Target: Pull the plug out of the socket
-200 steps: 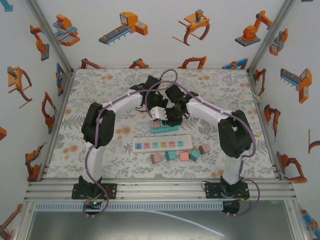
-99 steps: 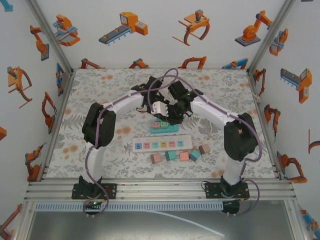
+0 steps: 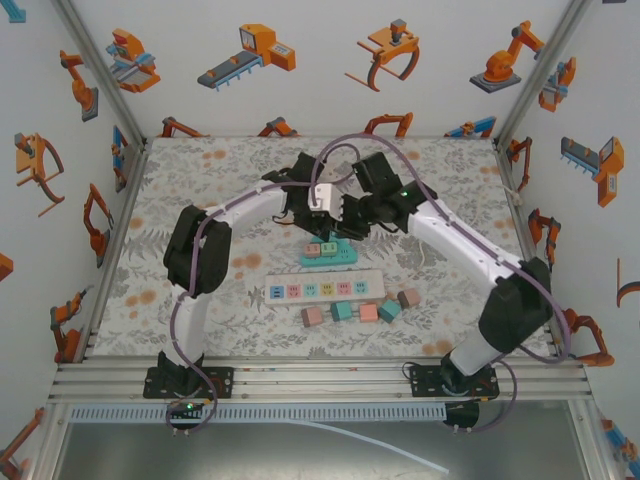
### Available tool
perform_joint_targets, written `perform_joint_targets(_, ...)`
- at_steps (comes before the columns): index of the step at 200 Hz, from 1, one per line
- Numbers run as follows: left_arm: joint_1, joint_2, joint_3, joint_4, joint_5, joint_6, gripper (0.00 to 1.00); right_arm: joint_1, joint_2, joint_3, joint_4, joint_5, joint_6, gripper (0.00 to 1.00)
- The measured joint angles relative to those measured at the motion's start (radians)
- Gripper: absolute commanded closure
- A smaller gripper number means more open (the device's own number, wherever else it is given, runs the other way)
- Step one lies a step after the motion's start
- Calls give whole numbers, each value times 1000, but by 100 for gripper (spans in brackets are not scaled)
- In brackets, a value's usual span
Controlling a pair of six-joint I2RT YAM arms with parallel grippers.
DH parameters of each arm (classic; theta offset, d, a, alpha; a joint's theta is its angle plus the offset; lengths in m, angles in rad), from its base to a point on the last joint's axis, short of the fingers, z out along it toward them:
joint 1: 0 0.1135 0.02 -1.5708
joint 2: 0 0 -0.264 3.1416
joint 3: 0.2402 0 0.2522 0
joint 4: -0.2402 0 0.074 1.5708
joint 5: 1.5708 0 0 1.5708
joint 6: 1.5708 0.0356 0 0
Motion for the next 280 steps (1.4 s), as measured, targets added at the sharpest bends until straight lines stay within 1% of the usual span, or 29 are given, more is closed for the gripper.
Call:
perform_joint_targets(31, 11, -26, -36, -7, 8, 0, 50, 0, -198, -92, 63, 82, 316, 95)
perform_joint_targets(47, 18, -49, -56, -18, 9, -1, 47, 0, -285, -119, 64, 125, 488, 95)
perform_joint_targets(65, 33, -102, -69, -32, 8, -2, 45, 0, -369, -143, 52, 179, 698, 96)
perform_joint_targets(83, 49, -204, -83, -28, 8, -3, 43, 0, -444, -173, 20, 212, 892, 95)
perform_joint_targets(110, 57, -387, -104, 0, 8, -2, 43, 0, -554, -265, -13, 220, 1154, 95)
perform_joint_targets(136, 47, -552, -158, 47, 37, 5, 43, 0, -673, -379, -69, 235, 1358, 90)
perform_joint_targets(152, 38, -656, -244, 90, 82, 16, 43, 0, -759, -448, -94, 258, 1453, 90)
perform_joint_targets(168, 21, -781, -376, 142, 144, 27, 43, 0, -869, -541, -103, 271, 1544, 90)
perform_joint_targets(183, -5, -900, -505, 180, 201, 45, 40, 1, -961, -623, -111, 271, 1616, 90)
perform_joint_targets(199, -41, -1017, -628, 208, 267, 77, 37, 1, -1019, -701, -115, 269, 1682, 90)
perform_joint_targets(216, -81, -1126, -733, 223, 318, 119, 34, 2, -1046, -777, -116, 259, 1736, 90)
perform_joint_targets(237, -127, -1239, -838, 224, 350, 161, 31, 2, -1051, -850, -112, 243, 1781, 90)
perform_joint_targets(269, -196, -1351, -922, 180, 352, 198, 22, 17, -1026, -944, -44, 225, 1834, 90)
perform_joint_targets(280, -222, -1373, -934, 168, 340, 204, 16, 28, -1010, -979, 5, 224, 1855, 90)
